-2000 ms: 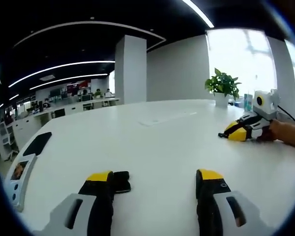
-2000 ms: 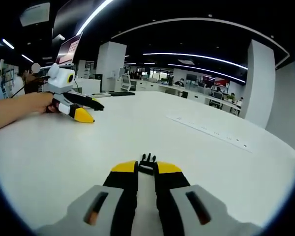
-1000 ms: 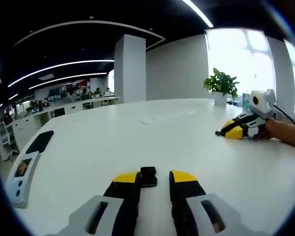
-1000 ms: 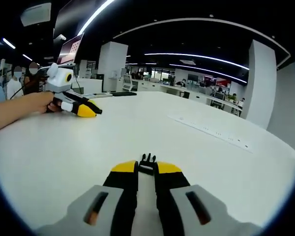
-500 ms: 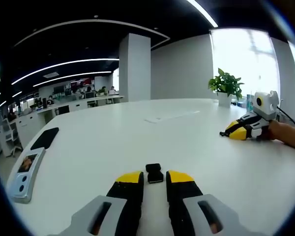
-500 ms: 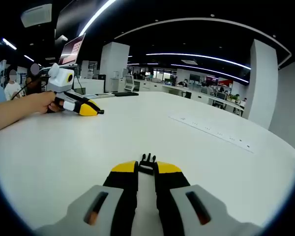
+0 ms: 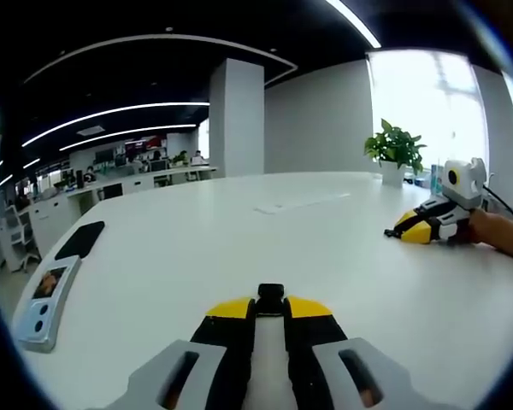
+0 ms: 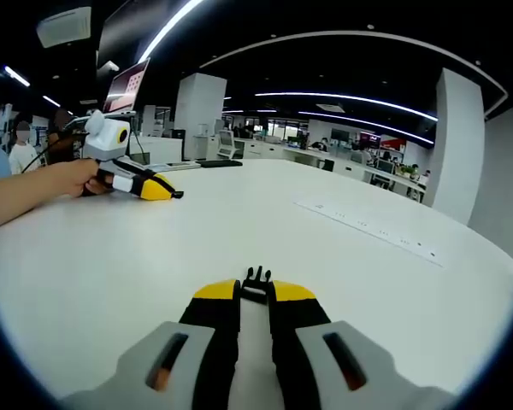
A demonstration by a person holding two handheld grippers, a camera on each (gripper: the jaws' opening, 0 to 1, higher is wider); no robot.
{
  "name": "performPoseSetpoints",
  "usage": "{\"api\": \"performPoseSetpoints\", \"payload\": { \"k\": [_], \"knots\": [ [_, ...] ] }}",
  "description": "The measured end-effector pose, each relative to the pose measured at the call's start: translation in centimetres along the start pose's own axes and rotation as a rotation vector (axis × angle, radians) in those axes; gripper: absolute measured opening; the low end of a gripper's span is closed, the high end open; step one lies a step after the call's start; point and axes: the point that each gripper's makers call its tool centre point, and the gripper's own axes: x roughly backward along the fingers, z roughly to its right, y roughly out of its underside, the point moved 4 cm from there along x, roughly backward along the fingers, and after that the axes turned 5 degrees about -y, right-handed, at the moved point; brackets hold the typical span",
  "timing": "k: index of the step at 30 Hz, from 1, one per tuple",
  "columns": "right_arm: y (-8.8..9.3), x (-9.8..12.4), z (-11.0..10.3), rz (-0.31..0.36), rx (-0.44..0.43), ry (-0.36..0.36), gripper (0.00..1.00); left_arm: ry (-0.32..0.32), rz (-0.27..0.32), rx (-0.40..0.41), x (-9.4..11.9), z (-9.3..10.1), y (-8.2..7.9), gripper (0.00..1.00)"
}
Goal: Snap the two parts of the plastic buckle together until the buckle closes and remains connected.
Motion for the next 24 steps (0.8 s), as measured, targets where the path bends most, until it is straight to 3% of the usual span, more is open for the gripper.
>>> {"api": "performPoseSetpoints", "payload": {
  "k": [13,16,18,24],
  "knots": [
    [-0.1,-0.1,0.0,0.0,-0.001,-0.011,0.13,0.031,-0.003,0.003,0.4,0.7,0.2,0.12],
    [-0.1,-0.1,0.0,-0.001,0.004,-0.015,0.13,0.062,0.0,-0.026,0.6,1.6,0.3,0.12],
    [-0.1,-0.1,0.0,-0.002,-0.001,-0.02,0.13,0.068,0.012,-0.092,0.6,2.3,0.3,0.12],
    [-0.1,0.0,-0.3,-0.002,-0.003,-0.03,0.13,0.129,0.0,-0.047,1.1,3.6,0.7,0.12]
  ]
}}
